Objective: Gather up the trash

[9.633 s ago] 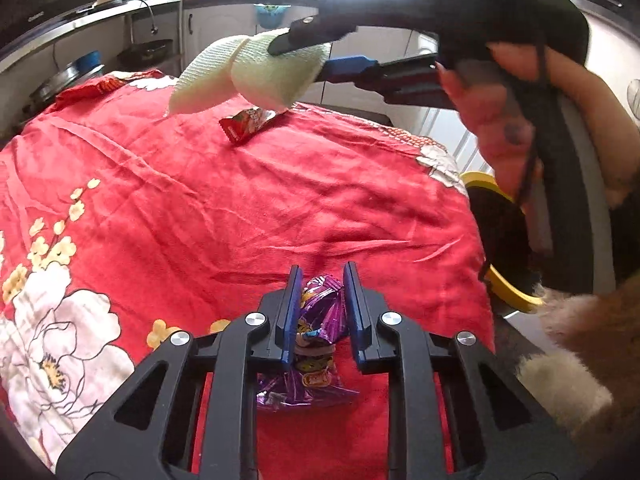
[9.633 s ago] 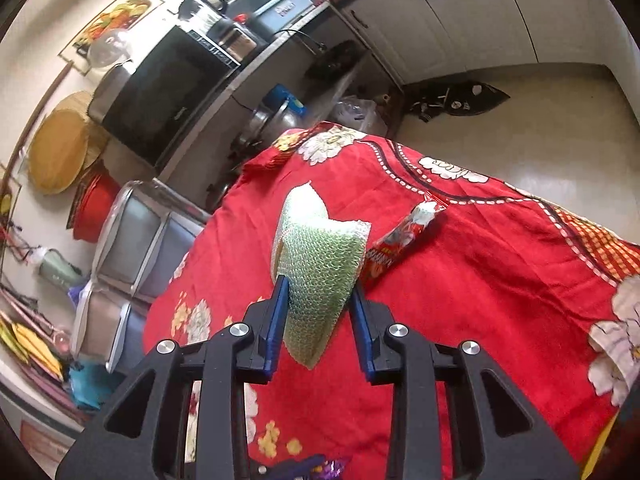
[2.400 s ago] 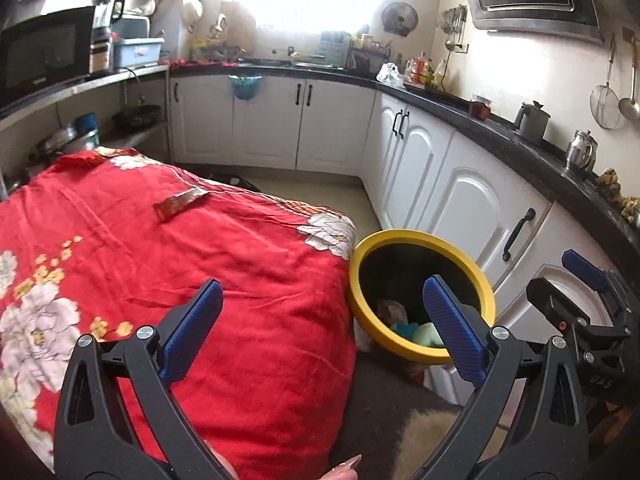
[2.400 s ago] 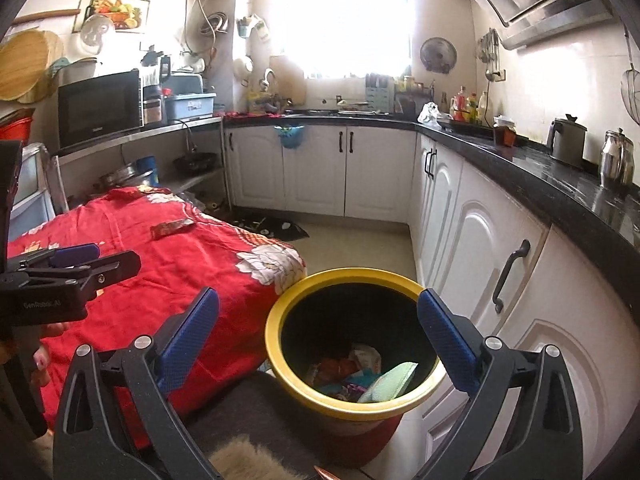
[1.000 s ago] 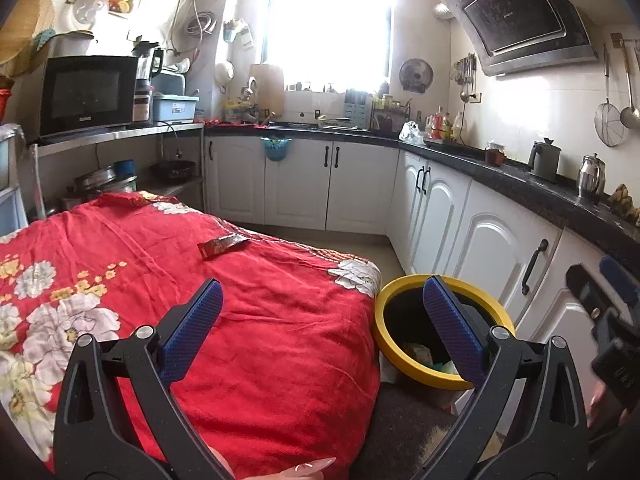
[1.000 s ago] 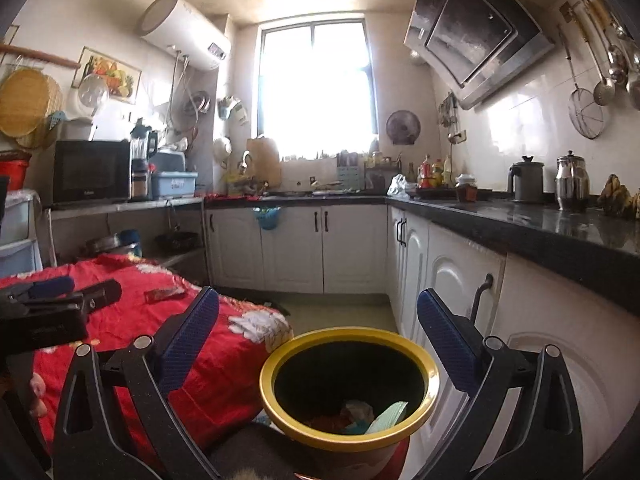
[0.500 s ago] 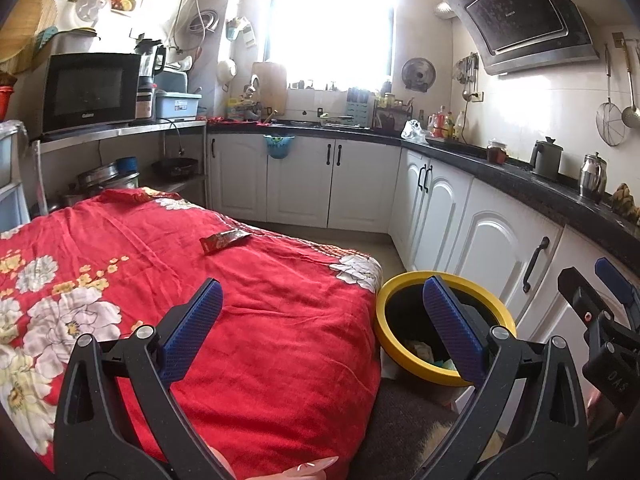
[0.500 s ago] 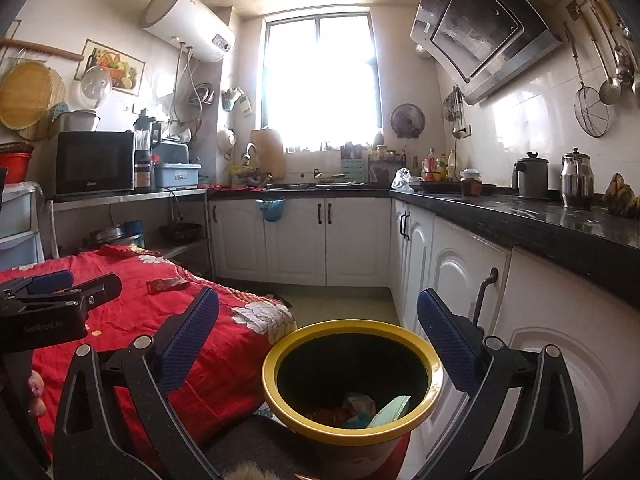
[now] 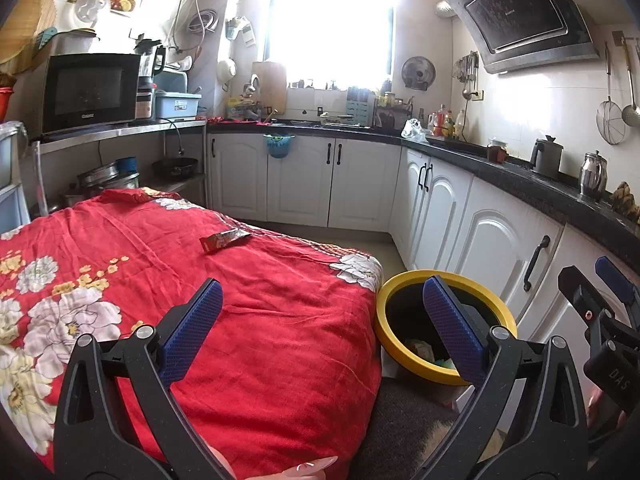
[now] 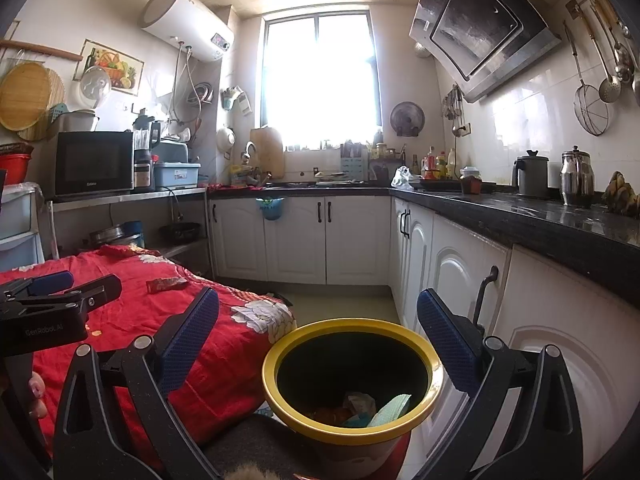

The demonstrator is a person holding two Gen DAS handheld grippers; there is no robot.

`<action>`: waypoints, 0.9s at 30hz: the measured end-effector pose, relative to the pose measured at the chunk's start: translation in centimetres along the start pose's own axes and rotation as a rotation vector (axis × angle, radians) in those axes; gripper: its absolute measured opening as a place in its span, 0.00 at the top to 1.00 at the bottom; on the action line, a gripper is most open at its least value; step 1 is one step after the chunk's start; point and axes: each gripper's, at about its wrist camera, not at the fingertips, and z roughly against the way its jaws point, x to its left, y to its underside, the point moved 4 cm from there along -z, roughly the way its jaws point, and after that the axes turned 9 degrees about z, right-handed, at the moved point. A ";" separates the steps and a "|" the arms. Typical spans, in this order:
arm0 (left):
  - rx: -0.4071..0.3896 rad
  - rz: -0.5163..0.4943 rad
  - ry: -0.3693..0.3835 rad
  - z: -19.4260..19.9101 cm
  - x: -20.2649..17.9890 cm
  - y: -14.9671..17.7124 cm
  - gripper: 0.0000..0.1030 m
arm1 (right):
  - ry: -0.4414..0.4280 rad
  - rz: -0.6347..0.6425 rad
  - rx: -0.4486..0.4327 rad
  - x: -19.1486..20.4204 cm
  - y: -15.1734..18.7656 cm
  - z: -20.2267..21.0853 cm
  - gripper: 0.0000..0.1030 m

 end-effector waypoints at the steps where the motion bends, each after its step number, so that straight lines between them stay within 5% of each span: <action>1: 0.000 0.000 0.000 0.0 0.0 0.0 0.10 | 0.002 0.000 -0.001 0.0 0.0 0.0 0.06; 27: 0.001 0.000 -0.003 0.0 0.0 0.0 0.10 | 0.002 -0.001 -0.001 -0.2 0.0 -0.1 0.06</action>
